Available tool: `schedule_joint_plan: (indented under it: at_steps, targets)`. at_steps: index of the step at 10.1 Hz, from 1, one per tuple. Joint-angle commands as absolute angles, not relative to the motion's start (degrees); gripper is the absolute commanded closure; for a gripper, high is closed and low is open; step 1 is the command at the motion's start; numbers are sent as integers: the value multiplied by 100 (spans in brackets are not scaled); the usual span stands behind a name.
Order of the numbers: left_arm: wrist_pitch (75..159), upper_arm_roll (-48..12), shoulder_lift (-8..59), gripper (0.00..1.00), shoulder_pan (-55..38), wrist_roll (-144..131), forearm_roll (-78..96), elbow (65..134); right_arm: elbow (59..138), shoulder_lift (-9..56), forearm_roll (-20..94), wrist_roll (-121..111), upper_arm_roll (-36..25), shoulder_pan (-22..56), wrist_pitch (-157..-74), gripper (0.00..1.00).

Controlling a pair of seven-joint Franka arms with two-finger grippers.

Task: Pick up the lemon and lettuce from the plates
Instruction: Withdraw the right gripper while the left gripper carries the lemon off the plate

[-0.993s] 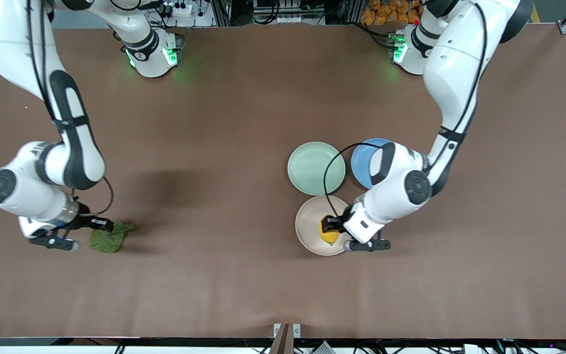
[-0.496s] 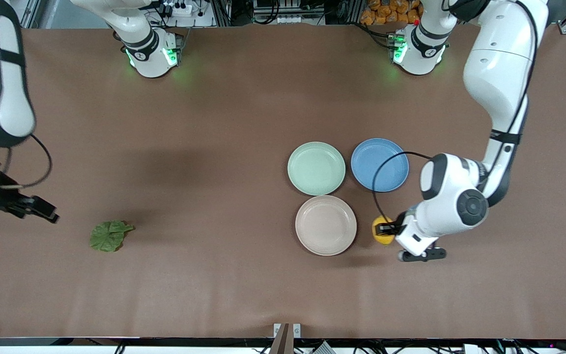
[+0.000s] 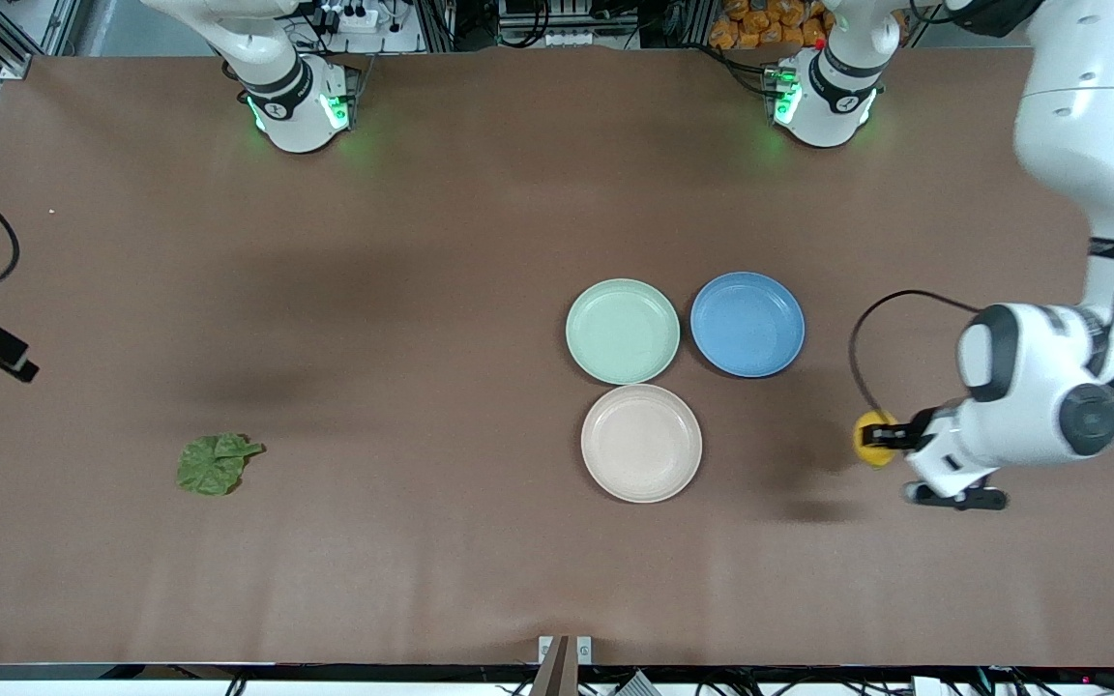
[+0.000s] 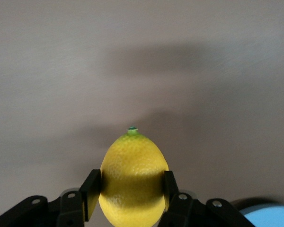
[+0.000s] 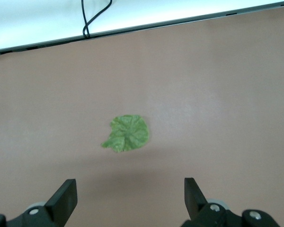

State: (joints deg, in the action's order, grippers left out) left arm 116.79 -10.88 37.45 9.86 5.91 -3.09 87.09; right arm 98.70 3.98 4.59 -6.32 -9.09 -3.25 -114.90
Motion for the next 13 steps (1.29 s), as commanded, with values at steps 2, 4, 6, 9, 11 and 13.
schedule_joint_plan:
  at_steps: [2,4,6,9,11,13]
  targets:
    - [11680,-1151,3410,100,1756,1641,-773,9334,10046,-271,-9,-642,-580,-440,-10698,0]
    - [11785,-1160,3550,100,1977,1863,-975,9325,10028,-307,-9,-686,-510,-439,-10661,0]
    - [11874,-1160,3700,92,1969,1855,-967,9299,9923,-316,-18,-677,-475,-431,-10670,0]
    - [11883,-1169,3709,0,1908,1750,-906,9272,9818,-308,-158,-668,-457,-439,-10670,0]
    - [11892,-1222,3630,0,1811,1295,-879,9107,9817,-299,-158,-650,-448,-431,-10670,0]
    - [11892,-1309,3612,0,1749,1117,-862,9062,9817,-290,-158,-650,-422,-431,-10670,0]
